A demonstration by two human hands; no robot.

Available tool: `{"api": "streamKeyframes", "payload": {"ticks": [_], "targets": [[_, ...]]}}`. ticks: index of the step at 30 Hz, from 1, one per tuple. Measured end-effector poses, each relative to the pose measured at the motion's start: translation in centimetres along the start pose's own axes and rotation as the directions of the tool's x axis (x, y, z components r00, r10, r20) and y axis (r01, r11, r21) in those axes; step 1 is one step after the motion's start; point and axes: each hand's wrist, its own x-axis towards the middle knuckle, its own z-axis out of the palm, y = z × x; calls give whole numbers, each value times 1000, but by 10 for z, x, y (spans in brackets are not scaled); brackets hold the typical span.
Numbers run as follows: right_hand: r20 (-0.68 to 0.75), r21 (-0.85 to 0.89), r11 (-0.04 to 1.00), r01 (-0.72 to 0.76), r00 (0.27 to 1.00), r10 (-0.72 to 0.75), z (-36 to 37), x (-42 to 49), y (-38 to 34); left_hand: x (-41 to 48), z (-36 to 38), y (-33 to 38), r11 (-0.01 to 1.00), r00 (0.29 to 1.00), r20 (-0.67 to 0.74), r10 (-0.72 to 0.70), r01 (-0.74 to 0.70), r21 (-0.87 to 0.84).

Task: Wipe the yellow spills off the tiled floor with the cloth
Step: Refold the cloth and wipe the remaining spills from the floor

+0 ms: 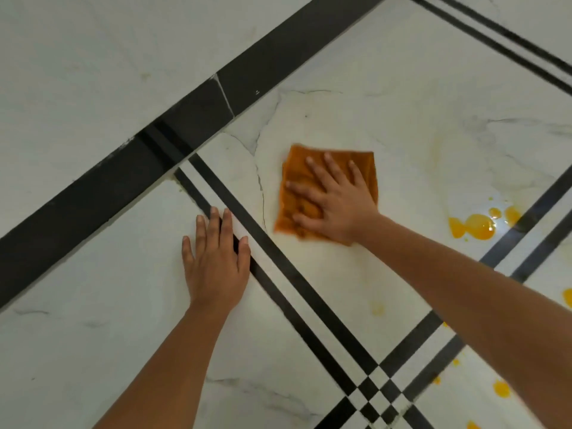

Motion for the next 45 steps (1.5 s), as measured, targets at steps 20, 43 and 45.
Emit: {"api": "streamKeyframes", "payload": {"ticks": [20,43,45], "targets": [[-114,43,945,-325,938,328,-24,-15,112,80,4,142,959,964,-48,262,-265,-100],[-71,238,663,-710,668,741,-25,-45,186,119,-21,217,965,964,49,261,-260,-19],[-69,229,560,-796,561,825,-29,-9,203,147,-16,211,965,965,29,262,-261,-22]]}}
